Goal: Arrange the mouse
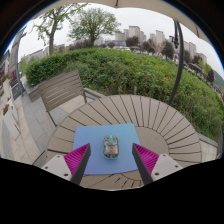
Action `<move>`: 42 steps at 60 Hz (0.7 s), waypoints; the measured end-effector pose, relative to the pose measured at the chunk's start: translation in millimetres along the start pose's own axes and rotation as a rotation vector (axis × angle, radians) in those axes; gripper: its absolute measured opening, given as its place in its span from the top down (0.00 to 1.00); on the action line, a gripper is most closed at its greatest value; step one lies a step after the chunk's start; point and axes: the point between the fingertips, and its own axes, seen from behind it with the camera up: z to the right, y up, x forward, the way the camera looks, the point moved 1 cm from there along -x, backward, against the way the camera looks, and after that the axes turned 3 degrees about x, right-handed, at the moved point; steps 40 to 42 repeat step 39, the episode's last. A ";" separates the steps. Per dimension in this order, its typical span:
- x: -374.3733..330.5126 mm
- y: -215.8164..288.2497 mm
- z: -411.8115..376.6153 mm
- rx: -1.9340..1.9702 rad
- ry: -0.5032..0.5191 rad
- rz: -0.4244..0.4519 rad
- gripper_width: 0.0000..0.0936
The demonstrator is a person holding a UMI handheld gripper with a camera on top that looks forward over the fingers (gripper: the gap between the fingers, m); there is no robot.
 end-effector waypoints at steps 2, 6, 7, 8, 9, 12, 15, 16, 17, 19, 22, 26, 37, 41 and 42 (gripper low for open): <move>-21.5 0.1 0.2 -0.010 0.001 -0.008 0.08; -64.8 -4.4 -2.0 -0.030 0.010 -0.022 0.09; -73.5 -7.1 -3.2 -0.035 0.009 -0.027 0.09; -82.3 -10.4 -3.7 -0.040 0.009 -0.036 0.09; -90.8 -14.3 -3.9 -0.044 0.007 -0.046 0.09; -115.0 -26.0 -4.1 -0.050 0.004 -0.067 0.09; -132.5 -36.1 -4.4 -0.043 -0.004 -0.082 0.09; -137.7 -38.6 -4.3 -0.039 -0.008 -0.084 0.09; -142.7 -41.0 -4.3 -0.036 -0.011 -0.085 0.09; -151.0 -45.3 -2.8 -0.027 -0.016 -0.084 0.09; -159.7 -49.7 0.0 -0.020 -0.031 -0.080 0.09; -164.2 -55.8 4.8 -0.010 -0.048 -0.082 0.09; -171.9 -72.7 25.3 0.033 -0.087 -0.114 0.09; -172.1 -72.5 26.0 0.044 -0.079 -0.107 0.09; -172.1 -72.5 26.0 0.044 -0.079 -0.107 0.09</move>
